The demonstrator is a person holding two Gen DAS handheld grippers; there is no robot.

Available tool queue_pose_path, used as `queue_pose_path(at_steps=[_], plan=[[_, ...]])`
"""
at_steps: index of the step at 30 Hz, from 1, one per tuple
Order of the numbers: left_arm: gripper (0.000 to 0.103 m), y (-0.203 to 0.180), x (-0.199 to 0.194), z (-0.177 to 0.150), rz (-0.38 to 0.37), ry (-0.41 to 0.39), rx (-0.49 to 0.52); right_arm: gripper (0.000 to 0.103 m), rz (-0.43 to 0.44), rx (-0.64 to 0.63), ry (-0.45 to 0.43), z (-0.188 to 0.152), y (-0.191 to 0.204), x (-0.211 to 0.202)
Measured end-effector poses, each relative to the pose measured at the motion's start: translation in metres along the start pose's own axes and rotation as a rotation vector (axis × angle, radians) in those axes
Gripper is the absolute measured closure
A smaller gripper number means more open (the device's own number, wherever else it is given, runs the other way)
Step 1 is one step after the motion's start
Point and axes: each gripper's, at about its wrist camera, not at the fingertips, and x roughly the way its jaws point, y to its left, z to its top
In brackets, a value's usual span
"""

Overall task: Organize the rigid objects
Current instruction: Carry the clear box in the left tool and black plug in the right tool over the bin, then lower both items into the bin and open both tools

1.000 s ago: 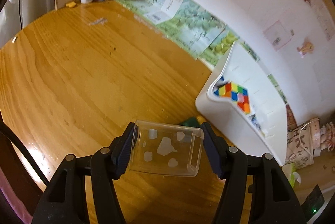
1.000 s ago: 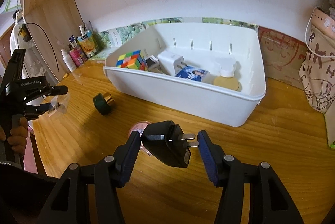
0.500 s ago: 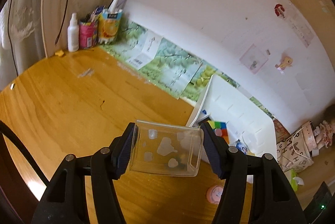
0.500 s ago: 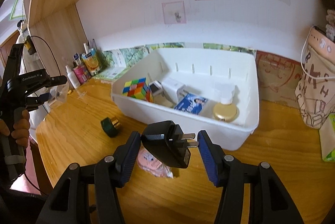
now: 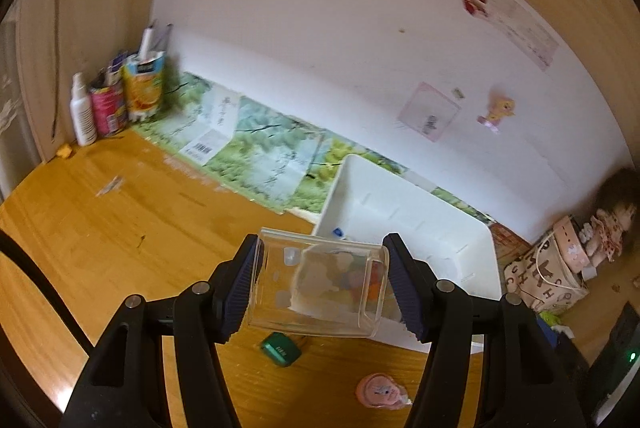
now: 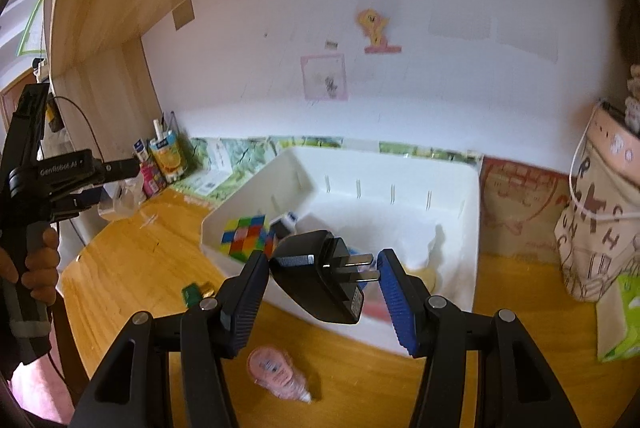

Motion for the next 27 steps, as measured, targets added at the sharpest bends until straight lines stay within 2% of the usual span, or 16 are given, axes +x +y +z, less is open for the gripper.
queue_pose_path(at_steps=[13, 27], plan=[[0.037, -0.05, 0.025, 0.011, -0.053, 0.018, 0.095, 0.046, -0.007, 0.035, -0.084, 0.039, -0.034, 0.016], [0.037, -0.09, 0.064, 0.005, -0.094, 0.079, 0.128, 0.046, 0.054, 0.138, -0.072, 0.03, -0.059, 0.051]])
